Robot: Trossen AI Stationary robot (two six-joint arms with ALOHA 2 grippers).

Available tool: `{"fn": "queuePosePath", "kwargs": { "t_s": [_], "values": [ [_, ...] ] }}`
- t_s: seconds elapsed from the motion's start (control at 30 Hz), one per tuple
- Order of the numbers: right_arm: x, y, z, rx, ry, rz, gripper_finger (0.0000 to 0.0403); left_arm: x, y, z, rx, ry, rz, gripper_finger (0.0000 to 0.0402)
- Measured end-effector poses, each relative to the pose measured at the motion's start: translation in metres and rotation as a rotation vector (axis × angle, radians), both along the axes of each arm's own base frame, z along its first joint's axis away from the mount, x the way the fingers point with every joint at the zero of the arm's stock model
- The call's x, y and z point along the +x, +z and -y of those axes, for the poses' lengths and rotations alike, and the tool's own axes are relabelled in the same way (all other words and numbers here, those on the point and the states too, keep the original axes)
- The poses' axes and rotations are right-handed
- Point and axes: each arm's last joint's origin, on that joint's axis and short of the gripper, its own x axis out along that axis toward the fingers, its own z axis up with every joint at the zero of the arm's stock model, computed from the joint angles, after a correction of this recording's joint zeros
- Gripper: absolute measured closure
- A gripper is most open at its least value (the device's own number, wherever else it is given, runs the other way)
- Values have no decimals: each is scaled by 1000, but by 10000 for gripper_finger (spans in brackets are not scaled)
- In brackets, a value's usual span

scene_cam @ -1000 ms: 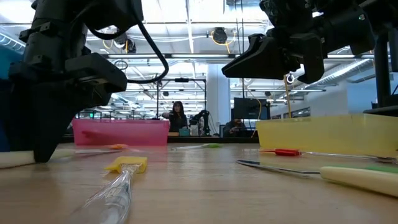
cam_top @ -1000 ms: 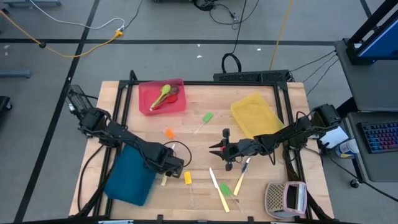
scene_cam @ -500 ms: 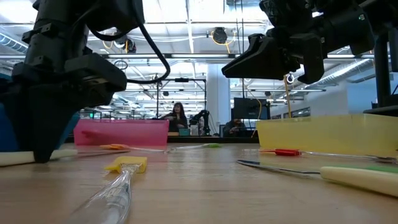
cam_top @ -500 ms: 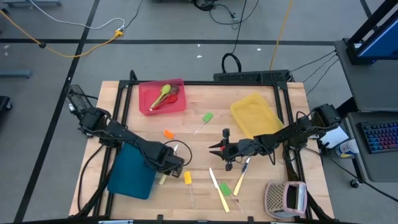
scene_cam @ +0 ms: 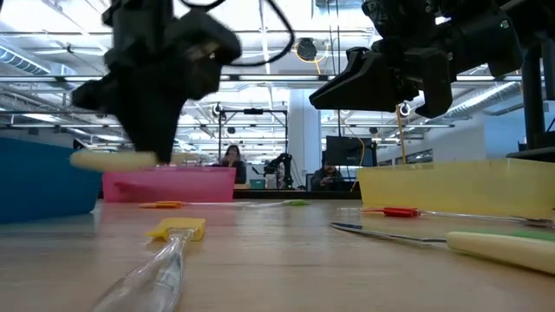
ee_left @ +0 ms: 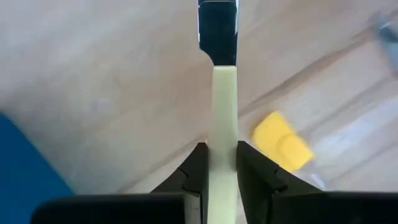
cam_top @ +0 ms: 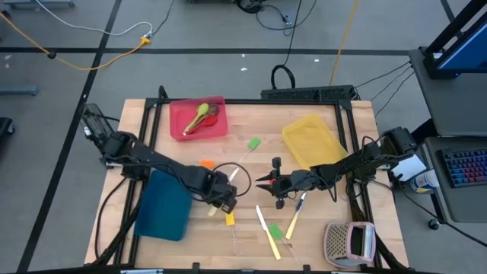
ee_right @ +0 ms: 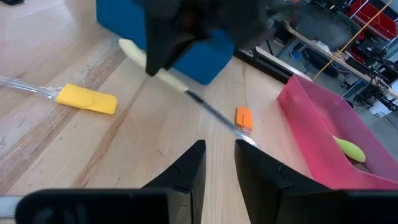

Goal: Pick & Place Kitchen Items
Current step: Put the left kitchen knife into the blue bin

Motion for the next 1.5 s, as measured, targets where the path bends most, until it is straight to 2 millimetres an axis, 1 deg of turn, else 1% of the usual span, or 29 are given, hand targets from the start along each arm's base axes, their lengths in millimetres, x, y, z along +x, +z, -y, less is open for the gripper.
{"fn": "queuePosePath", "kwargs": {
  "t_s": [0.07,0.13,0.27,0.33,0.43,0.5,0.63,0.73,0.8,0.87,0.93,1.07,1.13,1.23,1.33,1.5],
  "values": [
    [0,0,0,0,0,0,325,1,13,-2,23,-8,-31,344],
    [0,0,0,0,0,-1,325,-2,27,-4,63,-9,-93,343],
    [0,-1,0,-2,0,-6,325,-17,53,-6,120,32,-264,343],
    [0,-1,0,-2,0,-7,325,-26,60,-5,150,70,-357,343],
    [0,-1,0,-2,0,-7,325,-41,64,0,180,115,-486,342],
    [0,-1,0,-2,0,-8,325,-47,60,10,170,121,-507,342],
    [0,-1,0,3,-1,-7,325,-58,51,30,162,79,-529,342],
    [0,-1,0,4,-1,-5,325,-69,40,38,160,98,-584,342],
    [0,0,0,7,-1,1,325,-81,32,40,160,129,-659,342],
    [0,0,0,7,-1,0,325,-95,28,41,125,152,-704,341],
    [0,0,0,7,-2,0,325,-107,20,41,85,184,-724,341],
    [0,0,0,6,-2,0,325,-123,6,39,-4,213,-611,341],
    [0,0,0,6,-2,0,325,-131,-5,37,-23,227,-569,341],
    [0,0,0,5,-2,0,325,-141,-18,31,-40,261,-549,341],
    [0,0,0,4,-2,0,325,-149,-31,26,-40,252,-549,338],
    [0,0,0,0,-2,-1,325,-156,-40,21,-22,256,-581,306]
  ]
}}
